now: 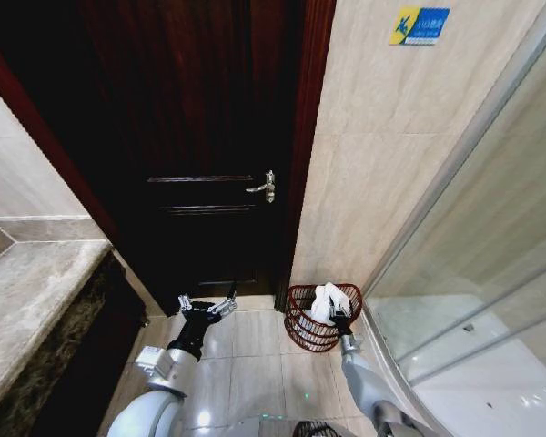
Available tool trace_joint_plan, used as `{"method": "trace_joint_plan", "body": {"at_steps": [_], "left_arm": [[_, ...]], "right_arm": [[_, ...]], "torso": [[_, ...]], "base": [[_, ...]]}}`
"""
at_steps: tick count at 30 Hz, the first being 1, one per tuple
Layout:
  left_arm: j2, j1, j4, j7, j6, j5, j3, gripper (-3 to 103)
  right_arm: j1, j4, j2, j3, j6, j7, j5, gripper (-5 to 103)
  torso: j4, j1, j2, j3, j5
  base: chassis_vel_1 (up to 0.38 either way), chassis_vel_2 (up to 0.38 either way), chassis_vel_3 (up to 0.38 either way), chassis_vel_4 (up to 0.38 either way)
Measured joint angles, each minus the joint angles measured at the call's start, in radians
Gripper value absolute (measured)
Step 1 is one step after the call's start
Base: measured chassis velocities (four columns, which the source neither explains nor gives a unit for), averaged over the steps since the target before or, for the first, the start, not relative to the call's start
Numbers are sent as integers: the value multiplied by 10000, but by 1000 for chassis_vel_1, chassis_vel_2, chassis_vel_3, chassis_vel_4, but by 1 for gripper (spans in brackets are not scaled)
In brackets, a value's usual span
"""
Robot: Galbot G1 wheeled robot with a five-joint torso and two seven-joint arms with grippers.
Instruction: Discard the used towel into the hamper.
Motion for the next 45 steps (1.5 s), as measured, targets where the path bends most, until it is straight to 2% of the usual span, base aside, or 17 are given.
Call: {"method": "trace_joint_plan", "body": {"at_steps": [12,16,21,22,23,24,26,27,29,32,33,34,36,37,38,42,45], "left_arm": [[0,1,0,0,0,0,0,100],[0,0,0,0,0,0,-1,100],[1,0,0,1,0,0,0,100],[0,0,0,1,0,0,2,100],[-3,-1,0,1,0,0,1,100],[-3,-1,0,1,0,0,1,100],[0,-2,-1,0,0,0,0,100],[-3,-2,0,0,0,0,1,100],[2,-2,0,0,0,0,0,100],[3,0,0,0,0,0,0,100],[3,0,0,0,0,0,0,100],[2,1,0,0,0,0,0,100],[1,3,0,0,0,0,-1,100],[1,3,0,0,0,0,-1,100],[1,3,0,0,0,0,-1,100],[0,0,0,0,0,0,0,100],[0,0,0,0,0,0,0,100]], "right_arm": [[454,-35,24,-18,-1923,-74,-1021,13],[614,-53,64,-28,-2344,-155,-1244,13],[656,-62,121,-8,-2313,-182,-1444,12],[496,238,185,27,-2232,-177,-1465,17],[-48,1277,274,-138,-2544,57,-1519,22],[-48,1277,274,-138,-2544,57,-1519,22],[-1449,3838,112,-996,-4602,755,-983,33],[-2259,5088,69,-1300,-5290,1095,-633,38],[-2811,5868,129,-1372,-5530,1250,-673,38],[-3421,6953,144,-1370,-6009,1599,-841,54],[-3421,6953,144,-1370,-6009,1599,-841,54],[-3604,7292,115,-1378,-6228,1672,-832,60],[-3986,7854,21,-1432,-6612,1794,-655,60],[-4055,7922,-6,-1433,-6668,1804,-635,71],[-4055,7922,-6,-1433,-6668,1804,-635,71],[-4086,7836,-64,-1409,-6677,1820,-573,92],[-4130,7700,-41,-1413,-6573,1820,-609,96]], "torso": [[0,-3,1,-1,2],[0,0,0,2,1],[0,2,-1,2,-8],[1,3,-2,2,-3],[3,12,-4,5,10],[3,12,-4,5,10],[4,16,-6,4,-6],[-3,9,-5,3,-13],[-7,5,-5,3,6],[-1,-3,-2,-2,-4],[-1,-3,-2,-2,-4],[0,-8,2,-4,-3],[1,-11,4,-4,-1],[0,-10,4,-4,-1],[0,-10,4,-4,-1],[-1,0,2,-1,0],[0,1,1,0,0]], "base": [[-54,29,45,-35],[-194,119,202,-129],[-266,176,263,-185],[-243,200,225,-199],[-197,195,225,-162],[-197,195,225,-162],[-172,144,107,-103],[-90,113,43,-25],[-90,65,13,-25],[19,-5,-59,-19],[42,-17,-76,-27],[86,-30,-76,34],[81,-16,-33,34],[76,-39,-21,34],[76,-39,-21,34],[0,0,0,0],[0,0,0,0]]}}
